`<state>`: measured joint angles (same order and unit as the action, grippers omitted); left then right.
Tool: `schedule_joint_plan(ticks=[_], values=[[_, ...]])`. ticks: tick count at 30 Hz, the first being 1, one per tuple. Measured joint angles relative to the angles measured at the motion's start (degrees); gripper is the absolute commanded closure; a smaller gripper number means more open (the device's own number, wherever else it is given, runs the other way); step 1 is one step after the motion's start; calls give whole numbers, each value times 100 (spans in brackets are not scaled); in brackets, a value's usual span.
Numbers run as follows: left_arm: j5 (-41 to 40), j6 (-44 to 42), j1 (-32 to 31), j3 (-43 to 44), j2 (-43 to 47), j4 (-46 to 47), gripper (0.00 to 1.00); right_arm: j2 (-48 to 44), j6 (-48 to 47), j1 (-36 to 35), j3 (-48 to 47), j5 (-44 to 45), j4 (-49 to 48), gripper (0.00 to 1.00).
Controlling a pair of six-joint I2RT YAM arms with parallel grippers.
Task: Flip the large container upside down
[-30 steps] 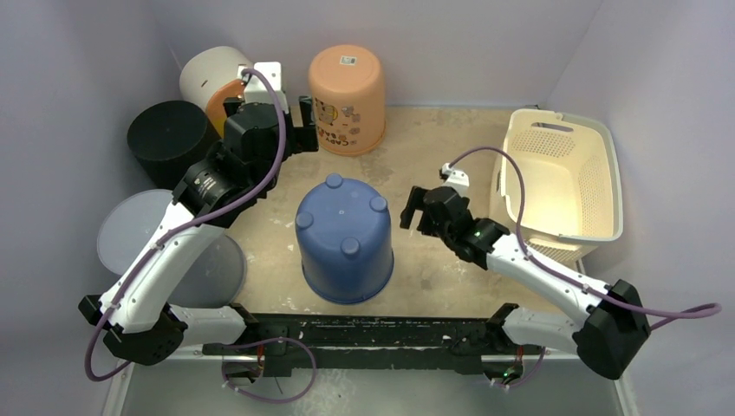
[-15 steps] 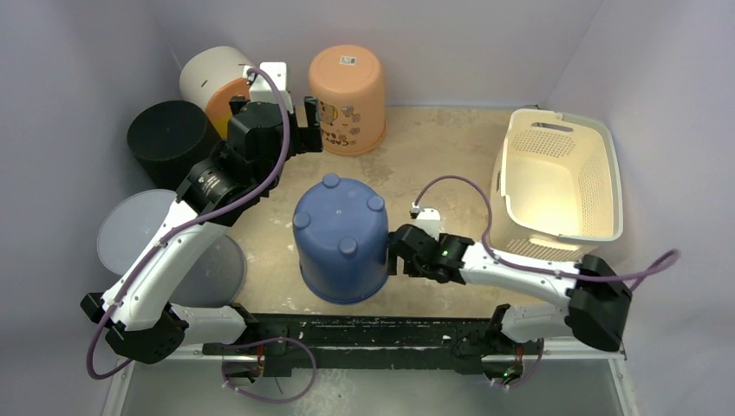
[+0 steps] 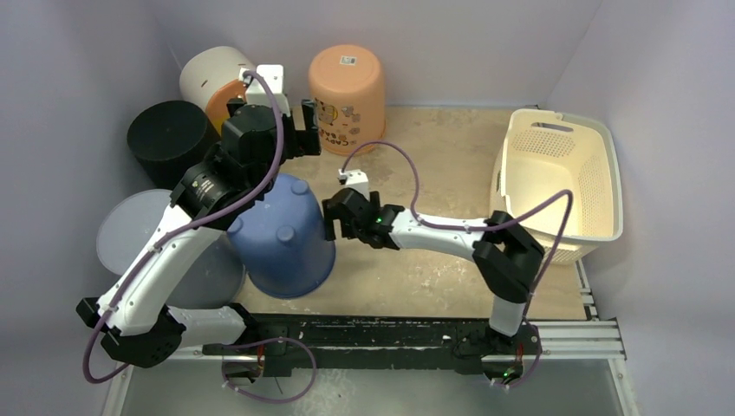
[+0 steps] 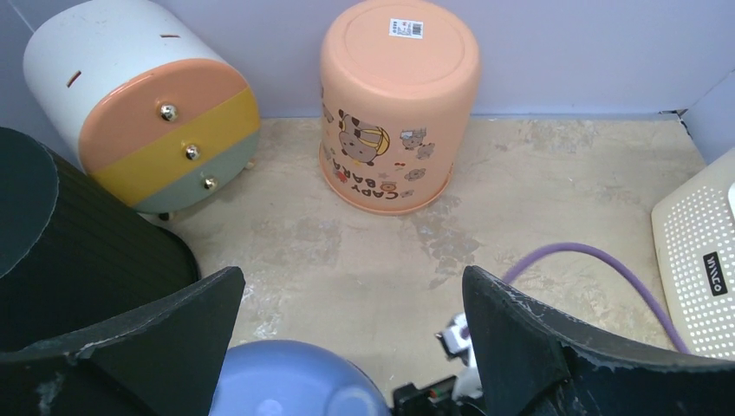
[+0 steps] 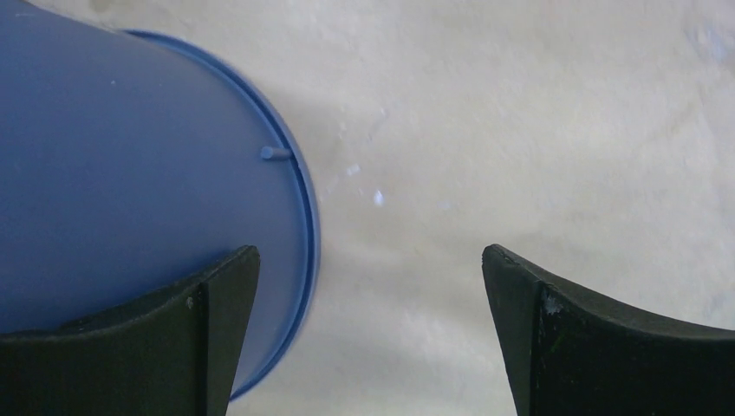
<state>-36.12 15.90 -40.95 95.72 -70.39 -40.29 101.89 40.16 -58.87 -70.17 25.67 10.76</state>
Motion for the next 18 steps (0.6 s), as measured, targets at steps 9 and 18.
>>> schedule_joint_plan(ticks=[9, 18], values=[[39, 2, 0, -4, 151, -79, 7, 1228, -675, 168, -1174, -109, -479, 0], [87, 2, -2, -7, 170, -92, 7, 629, -697, 1014, -409, -118, -627, 0]])
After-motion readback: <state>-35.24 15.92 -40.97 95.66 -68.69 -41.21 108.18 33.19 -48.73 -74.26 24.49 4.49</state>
